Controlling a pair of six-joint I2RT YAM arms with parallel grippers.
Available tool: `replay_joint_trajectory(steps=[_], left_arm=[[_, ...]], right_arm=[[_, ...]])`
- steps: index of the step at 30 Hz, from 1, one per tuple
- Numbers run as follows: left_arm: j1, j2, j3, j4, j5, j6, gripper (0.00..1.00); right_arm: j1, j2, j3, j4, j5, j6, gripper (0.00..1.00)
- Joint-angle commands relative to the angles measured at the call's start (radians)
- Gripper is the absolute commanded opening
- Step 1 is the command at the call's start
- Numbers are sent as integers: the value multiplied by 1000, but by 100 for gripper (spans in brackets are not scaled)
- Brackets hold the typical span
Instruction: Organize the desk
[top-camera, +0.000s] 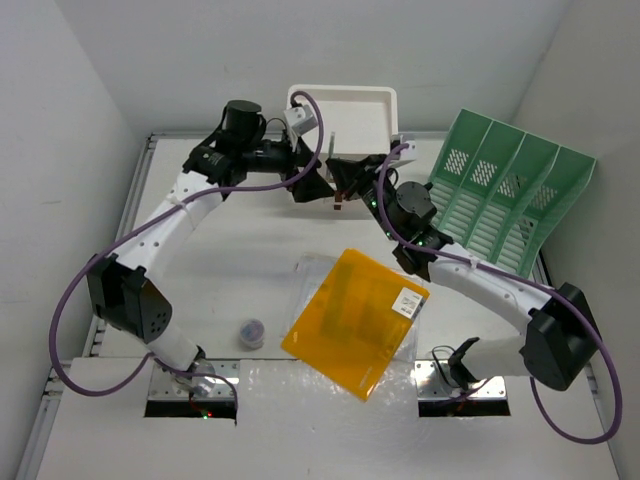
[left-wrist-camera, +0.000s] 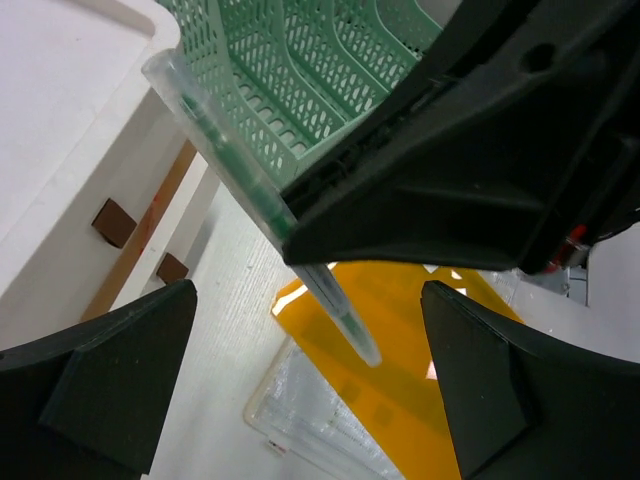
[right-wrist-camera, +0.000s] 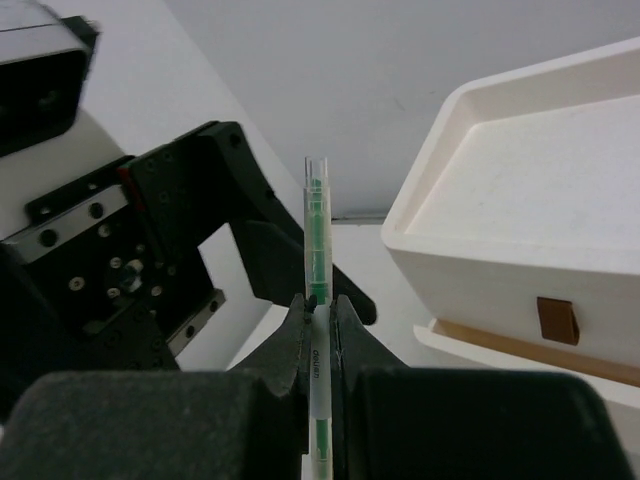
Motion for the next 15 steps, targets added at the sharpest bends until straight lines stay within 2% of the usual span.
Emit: replay_joint_trajectory(steps=[1, 3, 6, 7, 9, 10, 13, 14, 15], left_arm=[[-11, 38, 20, 46, -14, -46, 93], [-8, 51, 27, 35, -37, -50, 89], [-8, 68, 33, 54, -77, -78, 70], [-8, 71, 39, 54, -86, -84, 49], [-8, 70, 50, 51, -109, -92, 25], [-8, 62, 57, 48, -123, -92, 3], [-8, 29, 57, 23, -206, -64, 0], [-6, 18, 54, 5, -278, -44, 0], [1, -2, 53, -5, -312, -37, 0]], right_arm=[[18, -3, 8, 83, -30, 18, 0], [20, -8, 1, 89, -27, 17, 0], [20, -12, -15, 90, -32, 24, 0], [20, -12, -21, 89, -39, 26, 0], [18, -12, -27, 83, -41, 20, 0], [20, -12, -30, 68, -44, 15, 0], [15, -21, 0, -51, -84, -58, 0], [6, -29, 7, -83, -104, -121, 15], [-8, -50, 11, -116, -119, -150, 24]])
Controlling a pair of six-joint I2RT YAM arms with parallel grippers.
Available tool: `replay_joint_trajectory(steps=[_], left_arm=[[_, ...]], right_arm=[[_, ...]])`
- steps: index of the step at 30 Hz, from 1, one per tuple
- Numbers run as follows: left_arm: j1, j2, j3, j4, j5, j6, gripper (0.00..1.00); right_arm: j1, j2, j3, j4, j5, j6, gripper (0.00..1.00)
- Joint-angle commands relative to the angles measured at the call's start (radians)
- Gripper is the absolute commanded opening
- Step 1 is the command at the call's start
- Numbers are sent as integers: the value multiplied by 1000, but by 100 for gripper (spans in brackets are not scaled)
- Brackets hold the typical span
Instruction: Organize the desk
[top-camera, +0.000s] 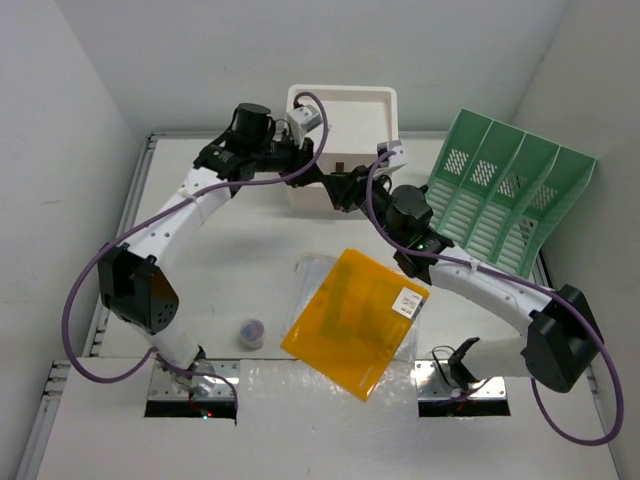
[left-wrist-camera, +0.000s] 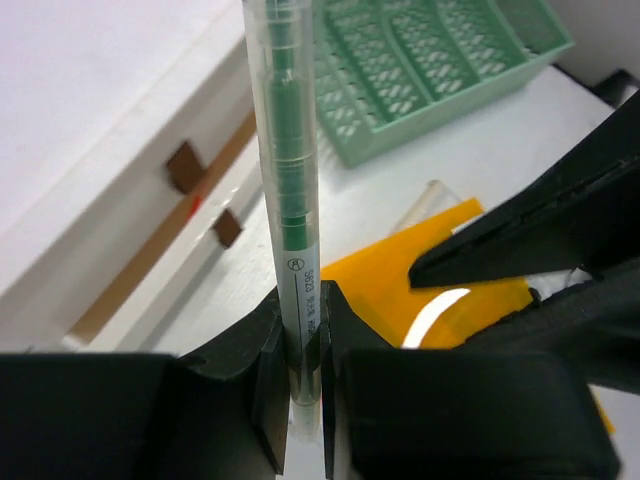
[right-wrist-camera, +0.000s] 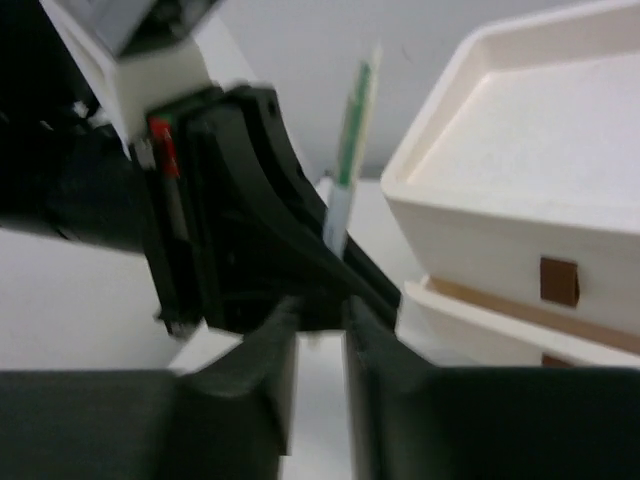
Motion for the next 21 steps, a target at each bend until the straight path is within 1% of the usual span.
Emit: replay_joint_trajectory(steps=[1, 2, 3, 4, 6, 7, 8, 9, 12, 13, 14, 18, 21], left_arm=[[19, -86, 31, -10, -168, 38, 0], [35, -92, 25, -16, -182, 48, 0], [70, -98, 19, -27, -203, 49, 0], [88, -98, 18, -36, -214, 50, 0], [127, -94, 16, -35, -254, 53, 0], [133, -94, 13, -29, -268, 59, 0], [138, -94, 8, -6, -295, 61, 0], [136, -94, 4, 5, -306, 61, 0], [139, -85, 13, 30, -335, 52, 0], [138, -82, 16, 33, -347, 52, 0], [139, -79, 13, 34, -352, 52, 0], [144, -83, -7, 41, -370, 72, 0], [150, -85, -22, 53, -381, 82, 0]], right_arm=[[-31, -63, 41, -110, -77, -133, 31], [-74, -80, 37, -152, -91, -161, 39], [-99, -109, 30, -174, -129, -169, 48], [-143, -123, 29, -238, -128, -163, 49], [-162, -141, 23, -341, -13, -152, 50], [-165, -137, 15, -352, 28, -149, 50], [-163, -123, 7, -352, 50, -149, 52], [-163, -77, 3, -352, 91, -152, 56], [-163, 32, 49, -384, 130, -132, 58], [-157, 102, 61, -385, 133, -124, 58], [-148, 132, 76, -381, 142, -124, 57], [-47, 222, 104, -305, 257, -204, 58], [-24, 305, 181, -340, 286, -198, 59]])
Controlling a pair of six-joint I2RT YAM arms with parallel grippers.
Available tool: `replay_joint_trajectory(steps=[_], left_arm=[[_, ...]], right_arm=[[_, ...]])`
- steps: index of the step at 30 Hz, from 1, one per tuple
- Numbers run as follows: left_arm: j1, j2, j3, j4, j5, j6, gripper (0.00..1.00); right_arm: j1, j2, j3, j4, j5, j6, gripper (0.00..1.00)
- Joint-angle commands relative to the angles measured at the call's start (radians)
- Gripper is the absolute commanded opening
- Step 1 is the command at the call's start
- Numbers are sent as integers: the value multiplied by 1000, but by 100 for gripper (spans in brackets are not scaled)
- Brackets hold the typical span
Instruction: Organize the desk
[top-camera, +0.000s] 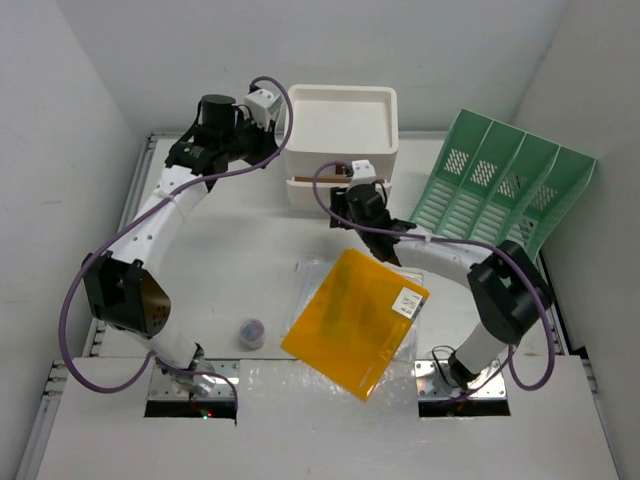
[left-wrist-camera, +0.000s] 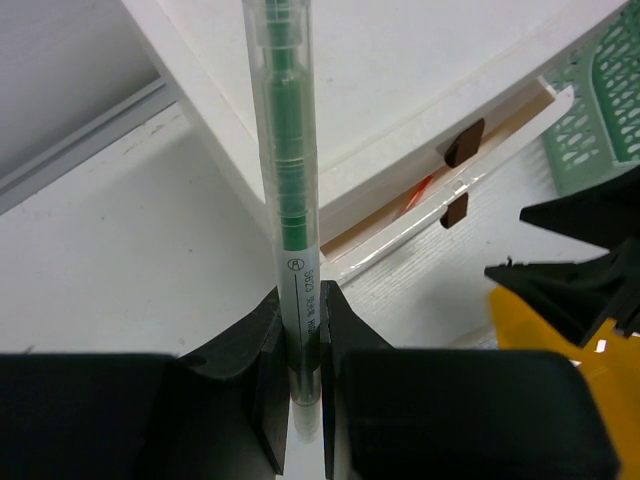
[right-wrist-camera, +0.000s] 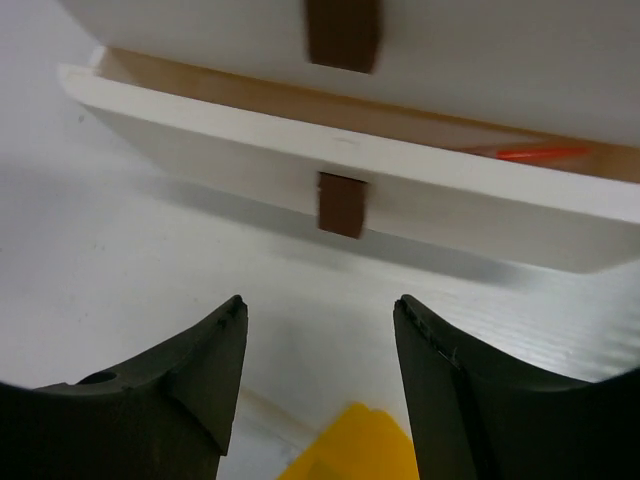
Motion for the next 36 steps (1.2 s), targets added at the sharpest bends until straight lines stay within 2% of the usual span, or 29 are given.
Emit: replay_joint_trajectory(steps=[1, 8, 20, 26, 29, 33, 36], left_arm=[[8, -21, -16, 55, -28, 22, 0], [11, -27, -27, 64, -16, 35, 0], [17, -18, -21, 54, 75, 39, 0], [17, -3, -16, 43, 76, 40, 0], [17, -6, -16, 40, 81, 45, 0], [17, -9, -19, 37, 81, 49, 0], [17, -11, -18, 32, 81, 60, 0]], right_arm=[[31, 38, 128, 29, 93, -22, 59], [33, 166, 200, 10, 199, 15, 55], [48, 239, 254, 56, 311, -22, 41], [51, 267, 265, 75, 342, -2, 35], [53, 269, 251, 102, 356, 3, 24], [53, 266, 237, 118, 368, 15, 1], [54, 249, 216, 121, 348, 26, 0]])
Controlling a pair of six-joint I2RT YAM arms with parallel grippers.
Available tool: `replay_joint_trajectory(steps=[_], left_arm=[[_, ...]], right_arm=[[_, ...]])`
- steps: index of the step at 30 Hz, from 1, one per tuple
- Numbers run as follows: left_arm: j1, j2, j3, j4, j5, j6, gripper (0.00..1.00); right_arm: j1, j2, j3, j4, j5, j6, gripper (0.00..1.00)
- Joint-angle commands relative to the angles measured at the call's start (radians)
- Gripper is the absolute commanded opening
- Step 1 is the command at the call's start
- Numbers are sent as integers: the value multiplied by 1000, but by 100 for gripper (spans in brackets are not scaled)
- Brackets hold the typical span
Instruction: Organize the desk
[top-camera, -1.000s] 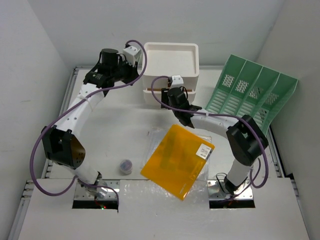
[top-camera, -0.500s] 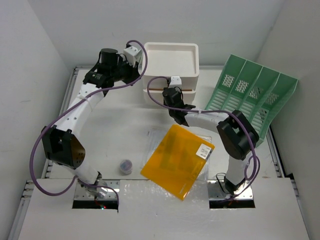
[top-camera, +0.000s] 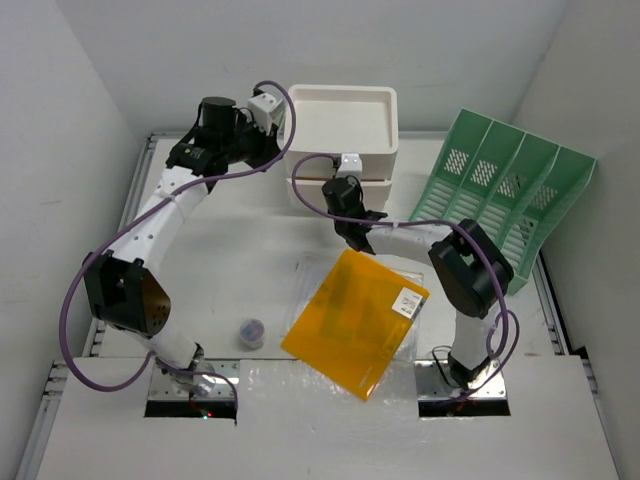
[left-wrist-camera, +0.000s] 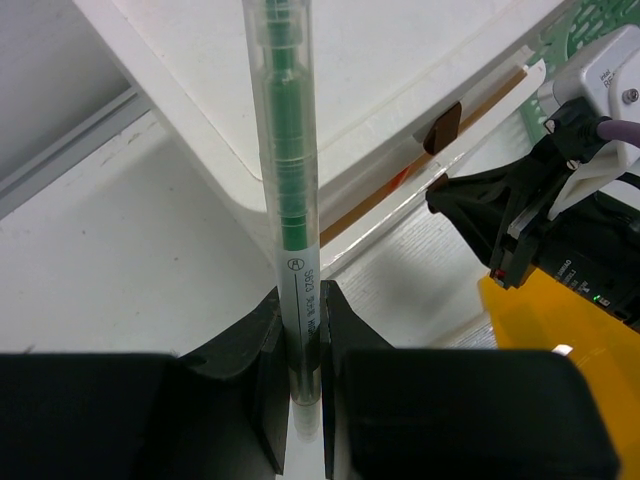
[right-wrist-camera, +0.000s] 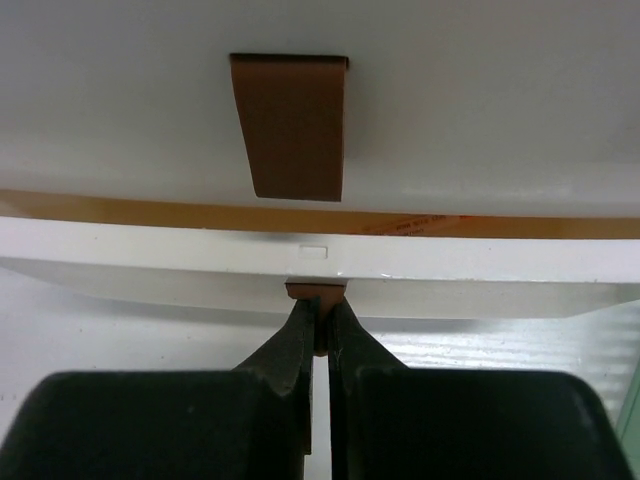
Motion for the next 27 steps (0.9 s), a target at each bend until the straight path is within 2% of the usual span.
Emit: replay_joint_trajectory(steps=[1, 11, 17, 21, 27], left_arm=[[10, -12, 7, 17, 13, 22, 0], [10, -7, 21, -38, 72, 165, 0], [-7, -21, 23, -12, 92, 249, 0], [-81, 20, 63, -84, 76, 382, 0], [-207, 112, 75, -104, 9, 530, 0]], right_arm=[[1, -29, -13, 81, 31, 18, 0], [49, -192, -255, 196, -29, 15, 0], [87, -246, -312, 199, -28, 16, 0], [110, -279, -338, 204, -45, 30, 0], [110, -301, -379, 239, -50, 38, 0]])
